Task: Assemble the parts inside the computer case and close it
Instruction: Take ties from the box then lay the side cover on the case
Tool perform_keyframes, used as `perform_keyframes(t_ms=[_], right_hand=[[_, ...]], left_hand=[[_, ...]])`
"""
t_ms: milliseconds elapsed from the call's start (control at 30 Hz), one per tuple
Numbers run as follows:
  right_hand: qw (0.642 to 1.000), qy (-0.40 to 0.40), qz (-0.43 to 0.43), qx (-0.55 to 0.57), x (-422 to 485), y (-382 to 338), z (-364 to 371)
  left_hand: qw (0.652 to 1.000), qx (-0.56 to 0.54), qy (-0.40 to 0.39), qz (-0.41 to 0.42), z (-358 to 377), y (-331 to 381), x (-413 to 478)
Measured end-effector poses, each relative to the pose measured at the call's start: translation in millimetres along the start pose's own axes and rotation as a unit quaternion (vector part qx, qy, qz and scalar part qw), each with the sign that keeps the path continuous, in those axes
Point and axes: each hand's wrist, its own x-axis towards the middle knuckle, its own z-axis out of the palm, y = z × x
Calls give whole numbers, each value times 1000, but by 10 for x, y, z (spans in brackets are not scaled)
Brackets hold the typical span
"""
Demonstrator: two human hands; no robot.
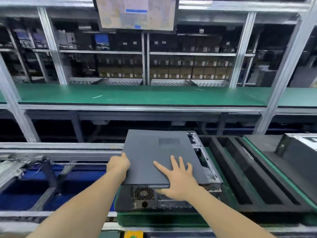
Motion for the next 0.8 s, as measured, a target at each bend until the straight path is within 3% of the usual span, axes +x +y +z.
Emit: perform_keyframes(t_ms=[801], right_hand=[[999, -17, 21, 22, -311, 425, 84]], left_hand=[[998, 66, 6, -2, 368, 88, -441]])
